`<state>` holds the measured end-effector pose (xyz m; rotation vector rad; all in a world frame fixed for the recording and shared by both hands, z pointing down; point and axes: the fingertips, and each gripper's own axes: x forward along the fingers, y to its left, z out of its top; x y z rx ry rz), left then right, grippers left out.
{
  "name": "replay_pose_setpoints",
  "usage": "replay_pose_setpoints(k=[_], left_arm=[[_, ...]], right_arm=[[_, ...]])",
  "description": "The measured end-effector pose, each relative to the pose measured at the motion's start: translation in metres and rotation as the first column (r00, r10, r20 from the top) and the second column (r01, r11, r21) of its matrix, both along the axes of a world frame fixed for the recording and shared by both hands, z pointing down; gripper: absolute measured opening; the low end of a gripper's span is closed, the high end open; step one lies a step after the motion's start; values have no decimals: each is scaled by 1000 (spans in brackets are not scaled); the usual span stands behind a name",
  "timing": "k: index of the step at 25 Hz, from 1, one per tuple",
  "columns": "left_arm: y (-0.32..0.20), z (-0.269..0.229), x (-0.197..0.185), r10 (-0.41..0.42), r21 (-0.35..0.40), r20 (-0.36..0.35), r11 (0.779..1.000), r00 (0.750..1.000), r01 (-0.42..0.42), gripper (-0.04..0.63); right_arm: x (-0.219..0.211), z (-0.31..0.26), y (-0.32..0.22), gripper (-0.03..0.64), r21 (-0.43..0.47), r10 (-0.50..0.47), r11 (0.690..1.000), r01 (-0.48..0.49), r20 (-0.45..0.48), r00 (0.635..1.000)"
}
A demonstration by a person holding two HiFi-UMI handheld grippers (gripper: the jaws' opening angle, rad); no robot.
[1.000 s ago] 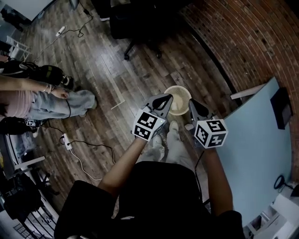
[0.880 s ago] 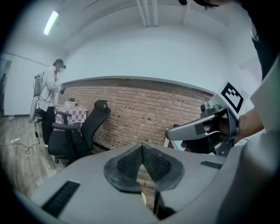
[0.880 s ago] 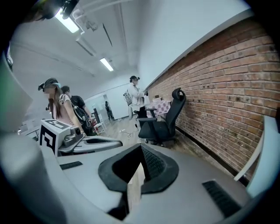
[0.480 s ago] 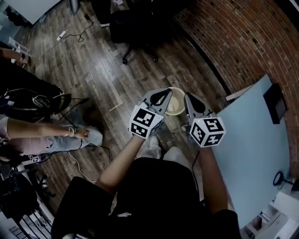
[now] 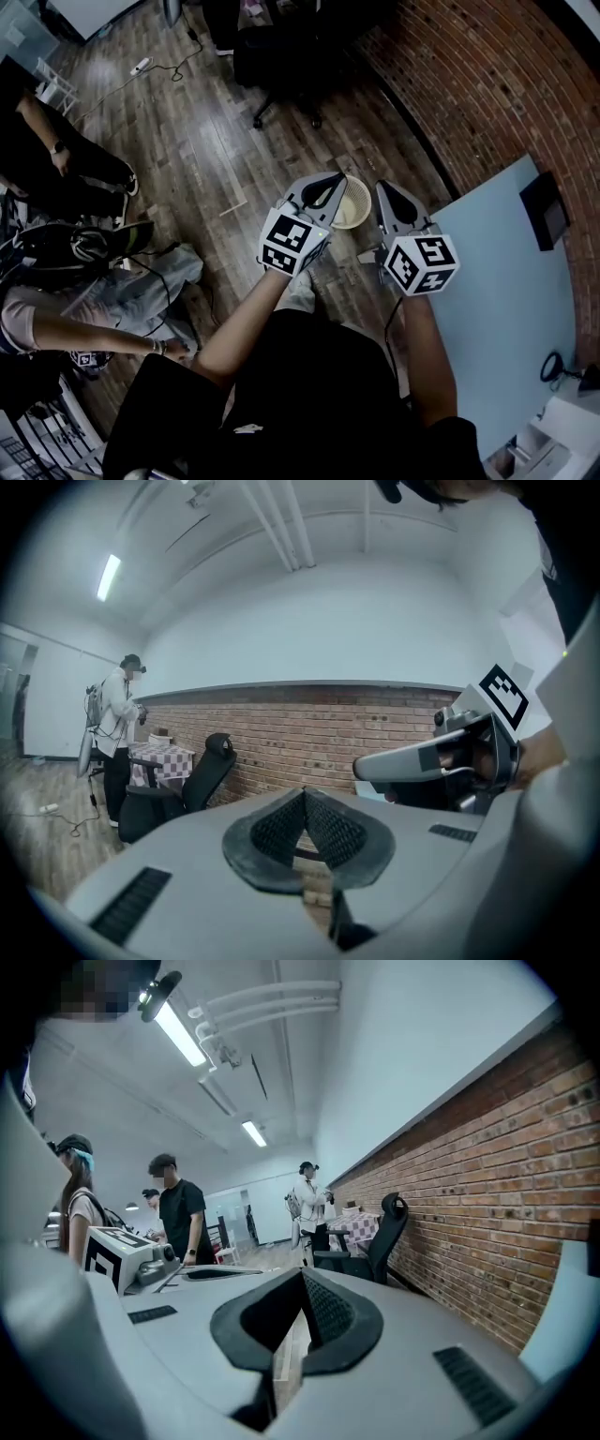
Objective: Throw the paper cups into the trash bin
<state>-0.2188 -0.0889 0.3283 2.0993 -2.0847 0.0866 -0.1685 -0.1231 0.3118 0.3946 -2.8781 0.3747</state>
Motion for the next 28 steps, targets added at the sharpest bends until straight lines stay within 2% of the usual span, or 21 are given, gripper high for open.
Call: replay_pose_setpoints(k=[8,16,28], left_arm=[[13,-24,45,-27,46,24,999,999,26,9],[33,-35,74,-53,60,45,997,998,50,9],[62,-52,121,-60,107,25,993,998,57,9]], right_arm=[[41,-18,15,0,23,-36,999,35,41,999],[69,-28,35,0,42,-70,997,67,74,995],[108,-42,66,0,80,-82,994,74,110,991]])
